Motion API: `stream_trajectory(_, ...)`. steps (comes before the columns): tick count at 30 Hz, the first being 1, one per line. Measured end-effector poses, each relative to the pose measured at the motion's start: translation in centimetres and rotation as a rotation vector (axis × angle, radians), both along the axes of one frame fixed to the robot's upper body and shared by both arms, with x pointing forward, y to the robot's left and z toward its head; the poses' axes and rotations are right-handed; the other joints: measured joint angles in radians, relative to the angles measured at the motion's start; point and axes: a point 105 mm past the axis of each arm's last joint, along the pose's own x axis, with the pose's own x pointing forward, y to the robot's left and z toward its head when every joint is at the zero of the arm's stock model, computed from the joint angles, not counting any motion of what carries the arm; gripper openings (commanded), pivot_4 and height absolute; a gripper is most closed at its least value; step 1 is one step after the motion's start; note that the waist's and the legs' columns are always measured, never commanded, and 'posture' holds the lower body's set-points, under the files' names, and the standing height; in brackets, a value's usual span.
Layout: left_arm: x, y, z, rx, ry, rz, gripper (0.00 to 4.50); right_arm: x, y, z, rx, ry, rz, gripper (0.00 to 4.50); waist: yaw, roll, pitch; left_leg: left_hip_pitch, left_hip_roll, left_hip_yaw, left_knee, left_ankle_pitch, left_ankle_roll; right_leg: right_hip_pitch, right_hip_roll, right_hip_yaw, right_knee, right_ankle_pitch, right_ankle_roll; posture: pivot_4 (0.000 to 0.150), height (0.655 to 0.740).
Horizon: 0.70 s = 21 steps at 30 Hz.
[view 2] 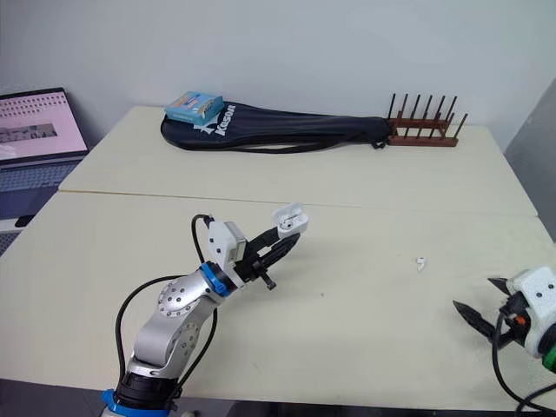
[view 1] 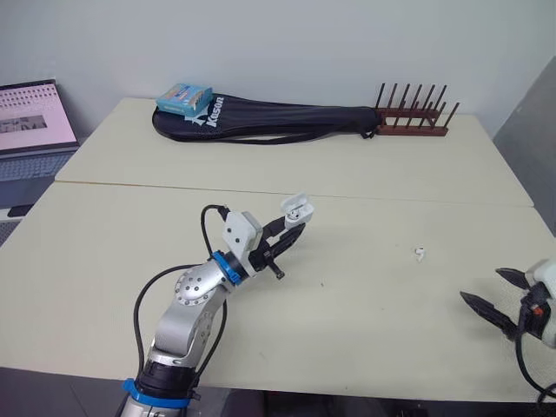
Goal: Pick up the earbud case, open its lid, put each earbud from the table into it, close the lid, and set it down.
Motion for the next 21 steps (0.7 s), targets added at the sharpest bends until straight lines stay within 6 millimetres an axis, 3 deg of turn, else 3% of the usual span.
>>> stream_trajectory(5, 0.0, 0.0, 0.0, 0.001, 0.003, 0.0, 0.74, 3.1, 3.0, -0.9, 0.081, -0.043, -0.047, 4.5, 0.004, 0.001, 0.0, -0.003, 0.0, -0.001, 0.0, 0.002, -0.003, -0.002, 0.0, -0.001, -0.001, 0.0, 0.0, 0.15, 0.7315)
stream_trajectory(9, 0.0, -0.1, 0.0, 0.003, 0.004, 0.0, 0.74, 5.4, 4.1, -1.7, 0.1, -0.067, -0.126, 4.5, 0.006, 0.001, 0.0, -0.003, 0.0, -0.001, 0.0, 0.002, -0.003, -0.003, -0.001, -0.001, -0.001, 0.0, 0.0, 0.15, 0.7315)
stream_trajectory(16, 0.0, -0.1, 0.0, 0.012, 0.001, 0.002, 0.74, 6.8, 3.9, -4.8, 0.099, -0.025, -0.3, 4.5, 0.006, 0.001, -0.001, -0.003, 0.0, -0.001, 0.0, 0.002, -0.003, -0.003, -0.001, -0.001, 0.0, 0.0, 0.0, 0.15, 0.7315)
stream_trajectory(18, 0.0, -0.1, 0.0, 0.012, 0.001, 0.001, 0.74, 6.8, 3.8, -4.8, 0.086, -0.037, -0.315, 4.5, 0.006, 0.001, -0.001, -0.003, 0.0, 0.0, 0.0, 0.002, -0.003, -0.003, -0.001, 0.0, 0.0, 0.0, 0.0, 0.15, 0.7315)
stream_trajectory(21, -0.1, -0.1, -0.2, 0.013, 0.006, 0.003, 0.74, 6.9, 4.1, -5.0, 0.099, -0.045, -0.339, 3.89, 0.006, 0.001, -0.001, -0.002, 0.0, 0.0, 0.0, 0.002, -0.003, -0.003, -0.001, 0.0, 0.002, 0.0, 0.0, 0.15, 0.7315)
